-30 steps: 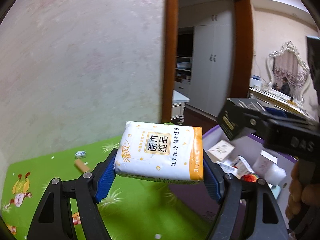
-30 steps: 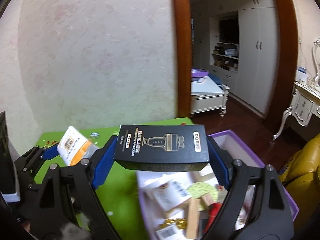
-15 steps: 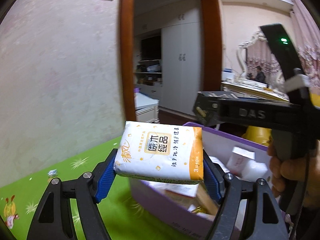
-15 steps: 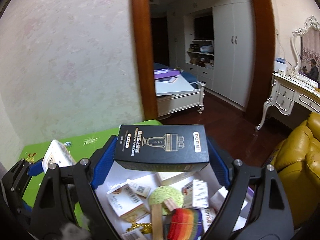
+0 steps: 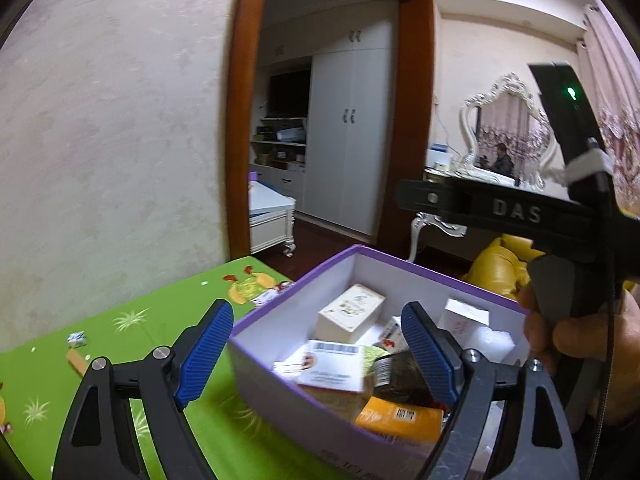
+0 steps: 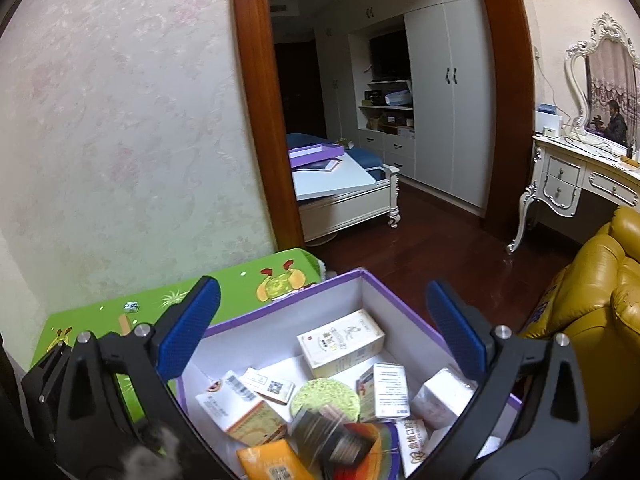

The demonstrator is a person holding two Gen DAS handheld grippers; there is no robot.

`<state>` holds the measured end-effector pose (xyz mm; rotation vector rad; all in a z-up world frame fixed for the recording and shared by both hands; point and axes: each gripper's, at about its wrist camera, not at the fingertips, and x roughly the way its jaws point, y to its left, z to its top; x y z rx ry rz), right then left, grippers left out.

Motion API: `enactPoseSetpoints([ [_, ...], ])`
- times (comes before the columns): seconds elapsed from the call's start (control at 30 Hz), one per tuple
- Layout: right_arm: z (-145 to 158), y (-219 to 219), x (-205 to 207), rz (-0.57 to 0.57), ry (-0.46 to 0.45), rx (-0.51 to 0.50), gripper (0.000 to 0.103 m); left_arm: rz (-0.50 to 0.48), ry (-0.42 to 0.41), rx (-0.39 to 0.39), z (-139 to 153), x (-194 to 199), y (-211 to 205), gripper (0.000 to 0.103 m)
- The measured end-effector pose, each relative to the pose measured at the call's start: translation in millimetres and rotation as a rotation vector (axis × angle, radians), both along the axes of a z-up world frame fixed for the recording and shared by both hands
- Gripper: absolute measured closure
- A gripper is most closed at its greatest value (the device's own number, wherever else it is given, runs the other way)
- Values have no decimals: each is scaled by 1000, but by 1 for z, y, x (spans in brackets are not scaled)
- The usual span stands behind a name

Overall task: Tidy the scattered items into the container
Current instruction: 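Move both open grippers back over the remaining table items, then grasp the light wooden block with the left gripper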

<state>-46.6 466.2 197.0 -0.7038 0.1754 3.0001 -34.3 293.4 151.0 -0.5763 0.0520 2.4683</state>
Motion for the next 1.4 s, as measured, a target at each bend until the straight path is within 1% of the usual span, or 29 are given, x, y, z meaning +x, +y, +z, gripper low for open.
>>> enactPoseSetpoints([
  [0.27, 1, -33, 0, 72, 8, 11, 0, 111, -15, 31, -4, -5, -44, 16],
  [0.37, 3, -48, 1, 106, 15, 15, 0, 168, -34, 36, -8, -9, -64, 16],
  [0.47, 5, -62, 1, 133, 18, 16, 0, 243, -78, 49, -19, -19, -90, 17],
  [0.57, 5, -80, 0, 172, 13, 13, 0, 325, -134, 46, -38, -34, -119, 17],
  [0.67, 3, -100, -1, 209, 9, 16, 0, 408, -217, 64, -58, -48, -150, 18],
  [0.73, -1, -114, -5, 227, 1, 18, 0, 475, -282, 90, -72, -58, -169, 18],
  [0.8, -7, -132, -10, 260, -21, 18, 0, 529, -327, 126, -83, -66, -184, 18],
  [0.93, -15, -159, -16, 301, -37, 28, 0, 605, -385, 164, -101, -90, -196, 22],
  [1.07, -21, -175, -27, 309, -50, 33, 0, 696, -440, 164, -118, -128, -201, 30],
  [1.2, -26, -184, -37, 299, -52, 39, 0, 755, -492, 121, -133, -162, -202, 31],
  [1.27, -29, -188, -41, 297, -53, 37, 0, 769, -516, 76, -141, -178, -201, 31],
  [1.3, -31, -190, -44, 297, -55, 35, 0, 772, -525, 45, -145, -186, -199, 32],
  [1.33, -33, -193, -47, 298, -58, 37, 0, 773, -512, 7, -146, -190, -197, 33],
  [1.37, -35, -195, -50, 299, -60, 42, 0, 770, -500, -44, -147, -193, -195, 36],
  [1.4, -38, -198, -53, 301, -64, 48, 0, 762, -494, -79, -147, -195, -195, 41],
])
